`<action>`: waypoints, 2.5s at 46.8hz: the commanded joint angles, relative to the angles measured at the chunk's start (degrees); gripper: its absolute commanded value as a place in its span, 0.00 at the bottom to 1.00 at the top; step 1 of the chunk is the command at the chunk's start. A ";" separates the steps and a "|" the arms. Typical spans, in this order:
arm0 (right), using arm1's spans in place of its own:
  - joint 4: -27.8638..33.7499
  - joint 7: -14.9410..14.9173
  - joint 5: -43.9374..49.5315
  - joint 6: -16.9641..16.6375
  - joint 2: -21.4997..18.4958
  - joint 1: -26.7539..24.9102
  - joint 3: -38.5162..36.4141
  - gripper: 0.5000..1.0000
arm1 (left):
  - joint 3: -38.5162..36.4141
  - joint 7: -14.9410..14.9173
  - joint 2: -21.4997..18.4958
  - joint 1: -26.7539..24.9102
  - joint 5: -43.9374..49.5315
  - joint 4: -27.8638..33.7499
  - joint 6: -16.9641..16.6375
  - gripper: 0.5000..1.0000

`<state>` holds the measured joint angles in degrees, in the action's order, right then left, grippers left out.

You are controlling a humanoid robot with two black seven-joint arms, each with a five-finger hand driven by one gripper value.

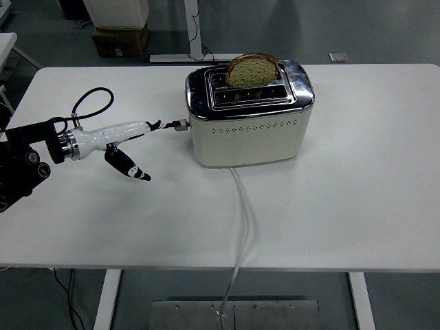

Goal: Press down toaster

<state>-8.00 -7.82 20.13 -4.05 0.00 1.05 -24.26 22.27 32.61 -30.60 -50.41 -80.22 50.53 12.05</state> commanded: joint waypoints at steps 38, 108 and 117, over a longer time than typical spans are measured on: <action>0.00 0.00 0.00 0.01 0.00 0.00 0.00 1.00 | -0.21 0.09 3.61 1.19 0.42 -6.23 -0.10 1.00; 0.00 0.00 0.00 0.01 0.00 0.00 0.00 1.00 | -1.18 0.09 -4.74 -5.75 42.33 -10.36 -0.98 1.00; 0.00 0.00 0.00 0.01 0.00 0.00 0.00 1.00 | -1.18 0.09 1.23 -5.66 56.66 -17.82 -0.98 1.00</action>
<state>-8.00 -7.83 20.14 -4.03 0.00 1.06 -24.26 21.09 32.69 -31.00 -56.07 -27.38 34.75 10.99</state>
